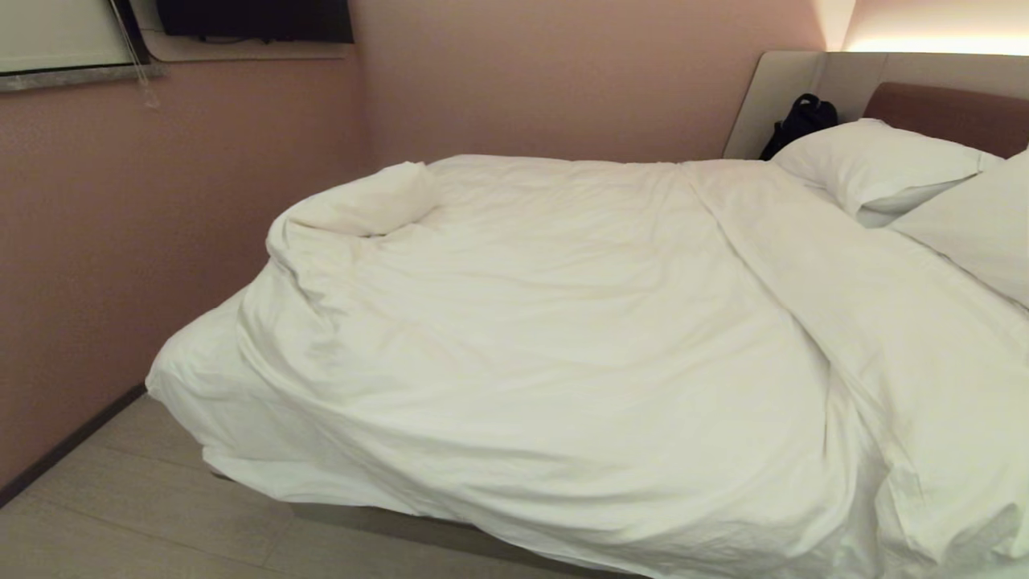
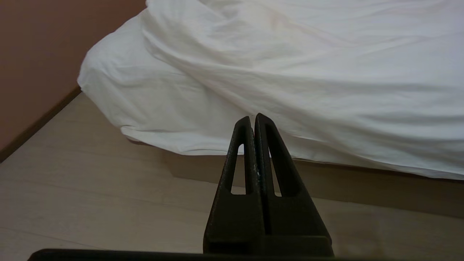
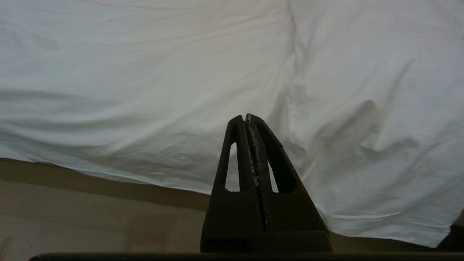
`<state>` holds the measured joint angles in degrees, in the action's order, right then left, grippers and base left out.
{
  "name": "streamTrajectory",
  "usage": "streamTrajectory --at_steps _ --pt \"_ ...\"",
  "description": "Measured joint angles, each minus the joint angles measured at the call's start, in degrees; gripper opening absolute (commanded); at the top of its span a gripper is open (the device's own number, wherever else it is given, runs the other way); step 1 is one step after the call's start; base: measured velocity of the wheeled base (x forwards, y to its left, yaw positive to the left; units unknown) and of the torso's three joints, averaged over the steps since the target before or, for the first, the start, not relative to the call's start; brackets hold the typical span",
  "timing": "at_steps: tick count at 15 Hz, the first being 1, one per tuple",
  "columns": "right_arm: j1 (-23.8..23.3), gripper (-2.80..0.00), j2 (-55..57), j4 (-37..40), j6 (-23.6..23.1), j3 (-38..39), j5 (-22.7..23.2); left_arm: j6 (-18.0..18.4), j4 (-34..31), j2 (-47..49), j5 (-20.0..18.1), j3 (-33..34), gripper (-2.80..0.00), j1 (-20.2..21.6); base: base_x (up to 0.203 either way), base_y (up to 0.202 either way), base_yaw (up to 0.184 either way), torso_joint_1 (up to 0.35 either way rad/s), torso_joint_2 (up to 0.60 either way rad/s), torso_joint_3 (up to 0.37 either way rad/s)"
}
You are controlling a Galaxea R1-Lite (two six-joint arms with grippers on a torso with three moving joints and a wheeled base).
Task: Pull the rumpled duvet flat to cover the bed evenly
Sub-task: Hold the folded corner of the quilt
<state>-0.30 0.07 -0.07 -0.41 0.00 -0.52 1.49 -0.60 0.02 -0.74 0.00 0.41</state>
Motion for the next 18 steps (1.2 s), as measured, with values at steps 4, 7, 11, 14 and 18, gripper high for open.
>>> streamTrajectory --at_steps 4,7,11,14,18 --pt "0.01 -2.8 0.0 0.0 -0.02 0.0 -0.01 0.07 0.05 0.0 0.04 0.0 -2.8 0.0 0.0 0.194 0.0 0.002 0.0 0.002" --pt "0.01 -2.8 0.0 -0.02 0.0 0.0 -0.01 0.09 0.02 0.0 0.01 -0.02 -2.8 0.0 0.0 0.192 0.0 0.0 0.0 0.003" --pt "0.0 -2.8 0.0 0.0 0.0 0.0 -0.01 0.09 0.02 0.0 0.04 -0.02 -2.8 0.0 0.0 0.194 0.0 0.001 0.0 0.0" --pt "0.01 -2.8 0.0 0.0 0.0 0.0 0.0 0.09 0.04 0.0 0.06 -0.02 -2.8 0.0 0.0 0.192 0.0 0.004 0.0 -0.001" --pt "0.01 -2.8 0.0 0.02 0.01 0.0 -0.03 0.09 0.05 0.0 0.06 -0.02 -2.8 0.0 0.0 0.194 -0.002 0.001 0.0 0.002"
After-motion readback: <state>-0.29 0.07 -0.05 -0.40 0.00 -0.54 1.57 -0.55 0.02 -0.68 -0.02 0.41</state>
